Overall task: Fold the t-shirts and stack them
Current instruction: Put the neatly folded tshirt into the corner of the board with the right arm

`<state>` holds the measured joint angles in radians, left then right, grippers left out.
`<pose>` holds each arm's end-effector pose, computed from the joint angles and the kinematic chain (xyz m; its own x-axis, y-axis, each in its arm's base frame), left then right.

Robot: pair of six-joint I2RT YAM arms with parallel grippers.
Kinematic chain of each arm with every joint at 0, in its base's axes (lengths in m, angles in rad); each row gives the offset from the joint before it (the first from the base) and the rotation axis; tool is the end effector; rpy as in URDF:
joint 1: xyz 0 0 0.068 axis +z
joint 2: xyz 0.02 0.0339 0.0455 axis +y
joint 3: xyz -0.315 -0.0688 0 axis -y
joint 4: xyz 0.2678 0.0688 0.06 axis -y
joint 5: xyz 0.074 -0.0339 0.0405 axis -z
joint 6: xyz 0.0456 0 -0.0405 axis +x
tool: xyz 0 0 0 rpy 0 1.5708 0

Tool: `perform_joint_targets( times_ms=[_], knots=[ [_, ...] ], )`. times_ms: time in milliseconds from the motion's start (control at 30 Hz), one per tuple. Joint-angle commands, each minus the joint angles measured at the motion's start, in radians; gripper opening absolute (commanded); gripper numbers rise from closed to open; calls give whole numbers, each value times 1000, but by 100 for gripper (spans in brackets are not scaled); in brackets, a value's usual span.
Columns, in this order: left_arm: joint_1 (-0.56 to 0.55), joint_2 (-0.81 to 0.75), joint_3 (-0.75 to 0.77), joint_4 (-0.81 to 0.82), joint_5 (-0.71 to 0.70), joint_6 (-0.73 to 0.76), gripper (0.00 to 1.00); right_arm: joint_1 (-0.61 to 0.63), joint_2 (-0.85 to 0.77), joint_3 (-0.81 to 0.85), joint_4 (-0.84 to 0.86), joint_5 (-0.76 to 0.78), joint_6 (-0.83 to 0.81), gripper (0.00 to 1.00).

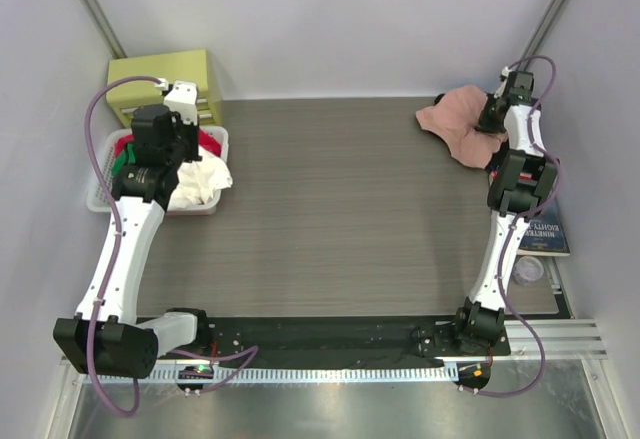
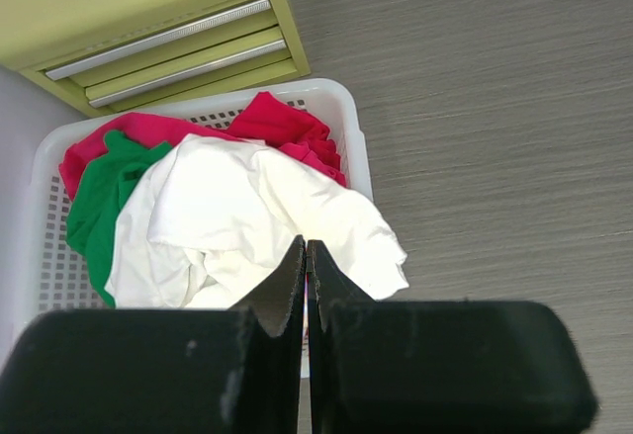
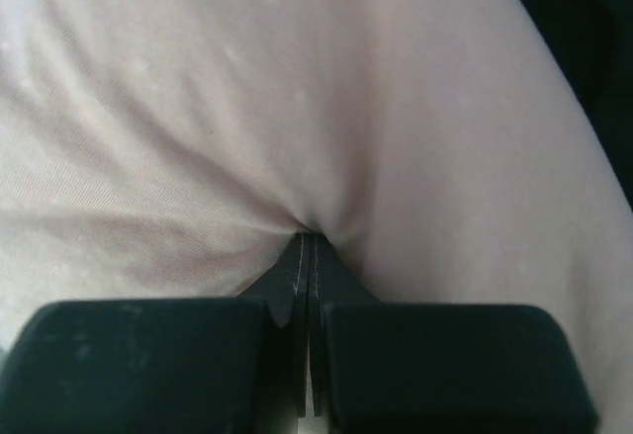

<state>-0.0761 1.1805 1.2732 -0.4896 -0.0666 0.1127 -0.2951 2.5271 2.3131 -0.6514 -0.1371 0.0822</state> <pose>0.2709 -0.0176 0.4431 -0.3814 0.1416 -0.9135 0.0579 0.9899 0.1293 0.6037 -0.1770 0.2061 -0.7093 0.3006 -0.6376 0.2625 0.9521 0.1569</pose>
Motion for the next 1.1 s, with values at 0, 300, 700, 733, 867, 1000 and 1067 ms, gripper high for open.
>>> perform_joint_targets(
  times_ms=[0,300,700,733,867,1000,1067],
  knots=[
    [6,11,29,19,16,5,0,-56,-31,-102,42,183,-22,1],
    [6,16,18,14,17,8,0,-53,-99,-243,156,90,-35,1],
    [6,39,11,13,36,5,0,-21,-374,-464,354,25,-78,1],
    [6,41,11,13,39,2,0,-18,-401,-478,364,16,-78,1],
    [6,41,29,5,47,-5,0,0,-543,-538,395,-24,-76,1],
    [6,38,26,3,54,-8,0,28,-680,-612,392,-65,-49,1],
    [6,25,12,8,54,-8,0,39,-790,-647,374,-87,-33,1]
  ],
)
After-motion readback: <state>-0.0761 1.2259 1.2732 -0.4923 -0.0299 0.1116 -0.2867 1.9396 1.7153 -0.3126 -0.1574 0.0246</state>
